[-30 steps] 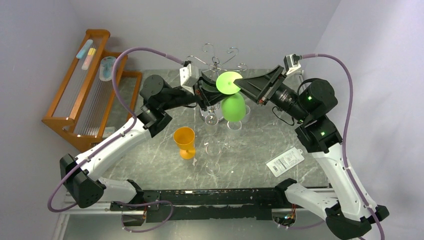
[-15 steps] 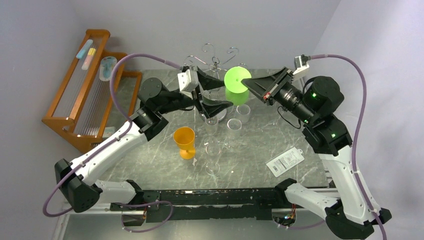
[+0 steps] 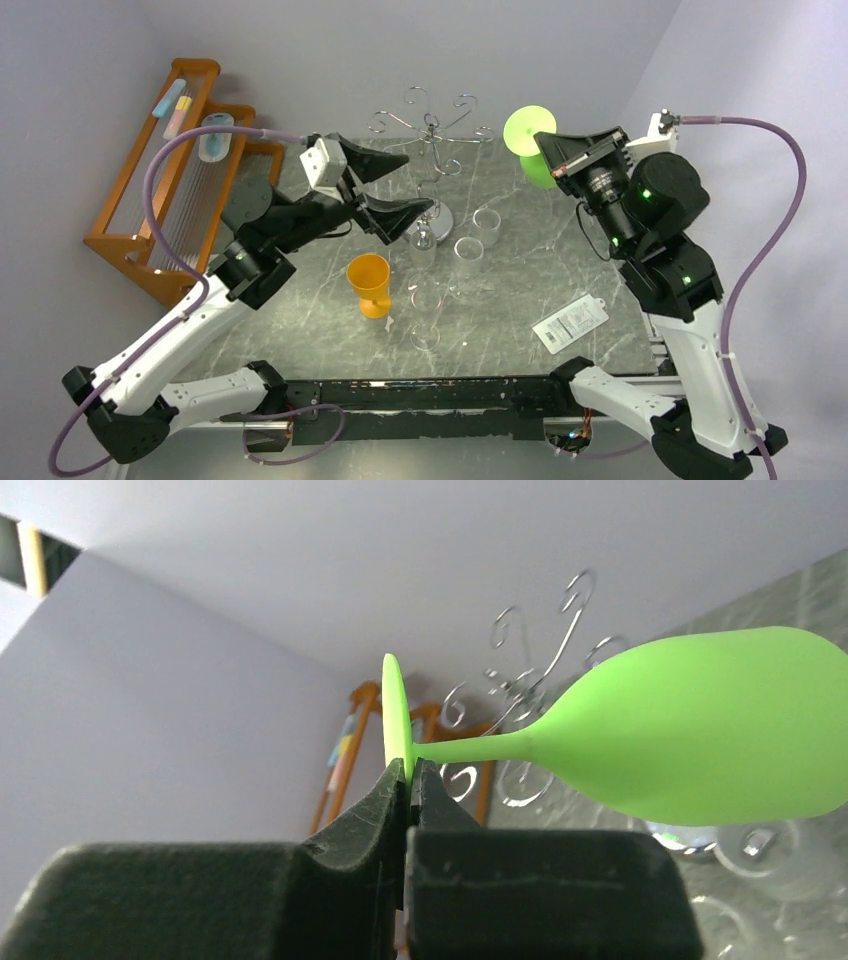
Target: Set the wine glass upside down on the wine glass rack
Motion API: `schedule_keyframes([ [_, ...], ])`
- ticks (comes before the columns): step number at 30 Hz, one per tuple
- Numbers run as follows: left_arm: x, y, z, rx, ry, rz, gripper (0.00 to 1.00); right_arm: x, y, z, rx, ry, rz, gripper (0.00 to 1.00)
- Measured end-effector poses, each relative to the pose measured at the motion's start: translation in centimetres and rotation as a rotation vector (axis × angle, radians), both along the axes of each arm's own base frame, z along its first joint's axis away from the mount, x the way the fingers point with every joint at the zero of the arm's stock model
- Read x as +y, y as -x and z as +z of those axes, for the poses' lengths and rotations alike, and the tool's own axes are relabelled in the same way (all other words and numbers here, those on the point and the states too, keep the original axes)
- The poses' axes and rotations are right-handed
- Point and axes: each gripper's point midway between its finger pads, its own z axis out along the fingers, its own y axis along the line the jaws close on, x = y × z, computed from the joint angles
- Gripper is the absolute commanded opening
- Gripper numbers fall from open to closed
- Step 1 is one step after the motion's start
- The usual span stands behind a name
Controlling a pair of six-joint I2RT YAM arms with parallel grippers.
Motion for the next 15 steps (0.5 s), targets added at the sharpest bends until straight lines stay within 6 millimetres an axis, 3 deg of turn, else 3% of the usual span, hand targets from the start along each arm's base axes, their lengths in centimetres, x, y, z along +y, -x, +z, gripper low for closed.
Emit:
schedule_keyframes([
  [3,1.4,-0.3,-0.2,0.057,0.002,0.072,0.92,-0.5,-2.2,-0.6,-0.001,0.057,-0.075,0.0],
  [11,5.9,-2.2,-3.6,0.295,-0.064,0.334,0.94,0.7,-10.3,-2.0,0.01,0.182,-0.167,0.0],
  [15,8.1,-2.2,-4.1,0.344,-0.062,0.42,0.95,-1.4,-14.9,-4.1,0.04,0.174,-0.184,0.0],
])
